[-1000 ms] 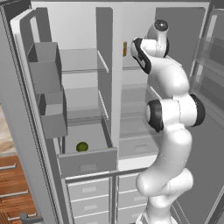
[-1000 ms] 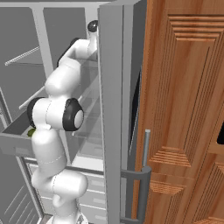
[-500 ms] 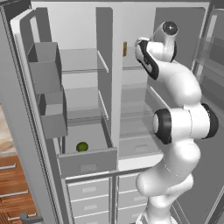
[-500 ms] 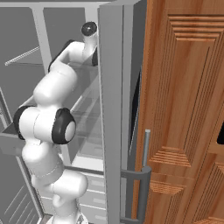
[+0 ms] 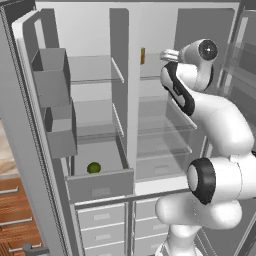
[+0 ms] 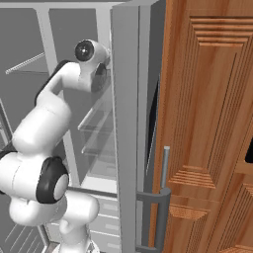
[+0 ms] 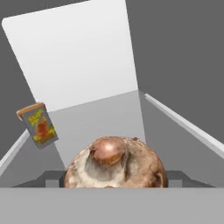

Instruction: Take the mushroom and lime from the fridge shelf and place them in the freezer drawer to begin freezing them.

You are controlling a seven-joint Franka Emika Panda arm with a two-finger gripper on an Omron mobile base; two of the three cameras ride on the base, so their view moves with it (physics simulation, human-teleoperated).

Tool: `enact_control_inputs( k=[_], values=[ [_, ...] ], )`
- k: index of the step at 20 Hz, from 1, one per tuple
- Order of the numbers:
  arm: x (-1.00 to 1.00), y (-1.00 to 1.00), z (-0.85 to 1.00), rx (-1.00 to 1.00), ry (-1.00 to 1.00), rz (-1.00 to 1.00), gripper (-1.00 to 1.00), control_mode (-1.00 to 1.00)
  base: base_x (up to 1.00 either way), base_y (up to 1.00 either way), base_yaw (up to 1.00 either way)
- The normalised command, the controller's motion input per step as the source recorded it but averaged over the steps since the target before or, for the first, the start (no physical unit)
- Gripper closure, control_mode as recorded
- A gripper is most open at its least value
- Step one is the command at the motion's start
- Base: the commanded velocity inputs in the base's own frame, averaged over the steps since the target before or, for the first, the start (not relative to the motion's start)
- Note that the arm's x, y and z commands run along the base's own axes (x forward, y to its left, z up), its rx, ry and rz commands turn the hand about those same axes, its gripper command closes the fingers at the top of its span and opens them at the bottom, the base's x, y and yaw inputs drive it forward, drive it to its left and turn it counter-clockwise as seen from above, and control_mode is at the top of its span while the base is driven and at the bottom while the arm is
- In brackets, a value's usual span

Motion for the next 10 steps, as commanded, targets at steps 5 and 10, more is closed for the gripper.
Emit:
enact_control_inputs(
  k=[5,10],
  values=[
    [-1.00,0.24,0.52,-0.01,0.00,0.00,1.00,-1.00,0.00,0.00,0.00],
    [-1.00,0.27,0.40,-0.04,0.00,0.00,1.00,-1.00,0.00,0.00,0.00]
  ],
)
